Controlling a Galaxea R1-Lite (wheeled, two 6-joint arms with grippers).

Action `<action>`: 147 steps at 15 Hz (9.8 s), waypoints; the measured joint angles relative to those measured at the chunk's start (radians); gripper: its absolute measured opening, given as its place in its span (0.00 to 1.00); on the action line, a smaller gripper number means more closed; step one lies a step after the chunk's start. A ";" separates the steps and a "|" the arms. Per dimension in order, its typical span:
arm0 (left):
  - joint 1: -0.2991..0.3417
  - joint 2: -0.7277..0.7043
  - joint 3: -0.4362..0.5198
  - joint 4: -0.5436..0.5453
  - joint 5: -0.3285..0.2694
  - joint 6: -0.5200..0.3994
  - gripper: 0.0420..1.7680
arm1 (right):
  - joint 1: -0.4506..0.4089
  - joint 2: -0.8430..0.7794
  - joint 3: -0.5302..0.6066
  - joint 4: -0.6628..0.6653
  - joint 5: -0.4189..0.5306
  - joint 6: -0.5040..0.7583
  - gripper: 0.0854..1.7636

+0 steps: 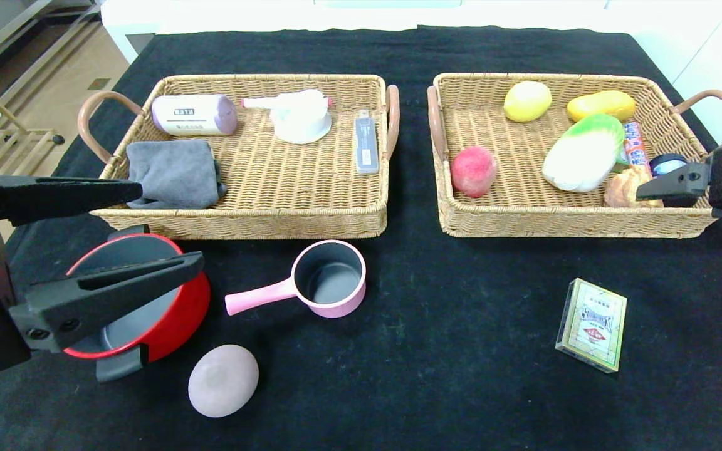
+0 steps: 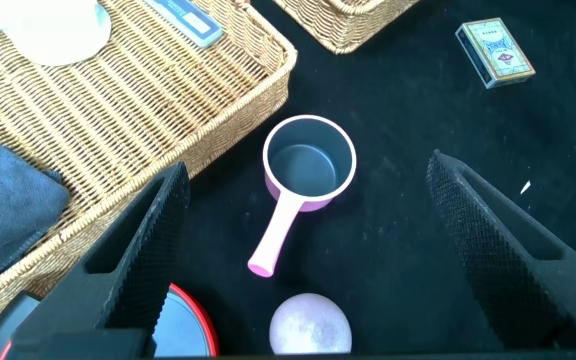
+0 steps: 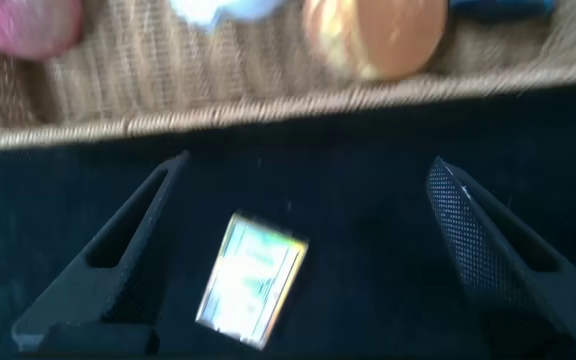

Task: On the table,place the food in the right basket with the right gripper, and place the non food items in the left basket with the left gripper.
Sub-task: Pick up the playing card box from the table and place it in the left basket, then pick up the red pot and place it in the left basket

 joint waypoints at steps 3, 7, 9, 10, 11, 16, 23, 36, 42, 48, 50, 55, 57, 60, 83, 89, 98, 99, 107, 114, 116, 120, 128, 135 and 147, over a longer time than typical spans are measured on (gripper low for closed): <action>0.000 0.000 0.000 0.000 0.000 0.000 0.97 | 0.076 0.007 -0.007 0.109 -0.094 0.062 0.96; 0.000 -0.003 0.001 0.000 0.000 0.000 0.97 | 0.164 0.031 -0.005 0.188 -0.115 0.163 0.96; 0.000 -0.004 0.001 0.000 0.000 0.000 0.97 | 0.182 0.043 0.008 0.193 -0.114 0.194 0.96; 0.000 -0.005 0.001 0.000 0.000 0.000 0.97 | 0.191 0.047 0.019 0.193 -0.114 0.200 0.96; 0.000 -0.006 0.000 0.000 0.000 0.000 0.97 | 0.198 0.052 0.026 0.193 -0.114 0.222 0.96; 0.000 -0.006 0.000 0.000 0.000 0.000 0.97 | 0.229 0.110 0.028 0.206 -0.114 0.350 0.96; 0.000 -0.006 0.002 0.000 0.000 0.000 0.97 | 0.247 0.158 0.030 0.234 -0.108 0.431 0.96; 0.000 -0.007 0.002 0.000 0.000 0.000 0.97 | 0.246 0.208 0.076 0.237 -0.081 0.488 0.97; 0.000 -0.008 0.002 0.000 0.000 0.000 0.97 | 0.246 0.224 0.078 0.234 -0.081 0.487 0.97; 0.000 -0.008 0.001 0.000 0.000 0.000 0.97 | 0.247 0.227 0.078 0.235 -0.079 0.486 0.72; 0.000 -0.009 0.001 0.000 0.000 0.000 0.97 | 0.247 0.226 0.078 0.236 -0.077 0.486 0.60; 0.000 -0.010 0.001 0.000 0.000 0.000 0.97 | 0.247 0.225 0.078 0.236 -0.077 0.486 0.58; 0.000 -0.010 0.001 -0.001 0.000 0.000 0.97 | 0.247 0.224 0.078 0.236 -0.077 0.486 0.58; 0.000 -0.010 0.001 -0.001 0.000 0.000 0.97 | 0.247 0.221 0.078 0.236 -0.074 0.484 0.58; 0.000 -0.009 0.009 0.003 0.000 0.007 0.97 | 0.463 0.082 0.043 -0.176 0.071 0.320 0.58; 0.000 -0.010 0.010 0.003 0.000 0.007 0.97 | 0.537 0.134 -0.002 -0.335 0.065 0.266 0.58; -0.001 -0.017 0.022 0.004 -0.003 0.014 0.97 | 0.601 0.350 -0.339 -0.340 0.064 0.149 0.58; -0.001 -0.019 0.023 0.004 -0.003 0.014 0.97 | 0.611 0.376 -0.375 -0.340 0.064 0.129 0.58; -0.001 -0.022 0.027 0.004 -0.001 0.015 0.97 | 0.645 0.525 -0.485 -0.514 0.027 -0.041 0.58; -0.001 -0.022 0.029 0.004 -0.001 0.015 0.97 | 0.646 0.605 -0.485 -0.664 0.003 -0.167 0.58; -0.001 -0.022 0.029 0.004 -0.001 0.015 0.97 | 0.646 0.621 -0.485 -0.674 -0.011 -0.182 0.58; -0.001 -0.022 0.029 0.004 -0.001 0.016 0.97 | 0.644 0.643 -0.485 -0.688 -0.023 -0.212 0.58; -0.001 -0.022 0.029 0.003 -0.001 0.016 0.97 | 0.638 0.657 -0.483 -0.701 -0.047 -0.225 0.65; -0.001 -0.022 0.030 0.001 -0.001 0.016 0.97 | 0.640 0.657 -0.483 -0.700 -0.049 -0.223 0.84; -0.001 -0.023 0.030 -0.002 -0.001 0.016 0.97 | 0.640 0.573 -0.383 -0.694 0.003 -0.230 0.94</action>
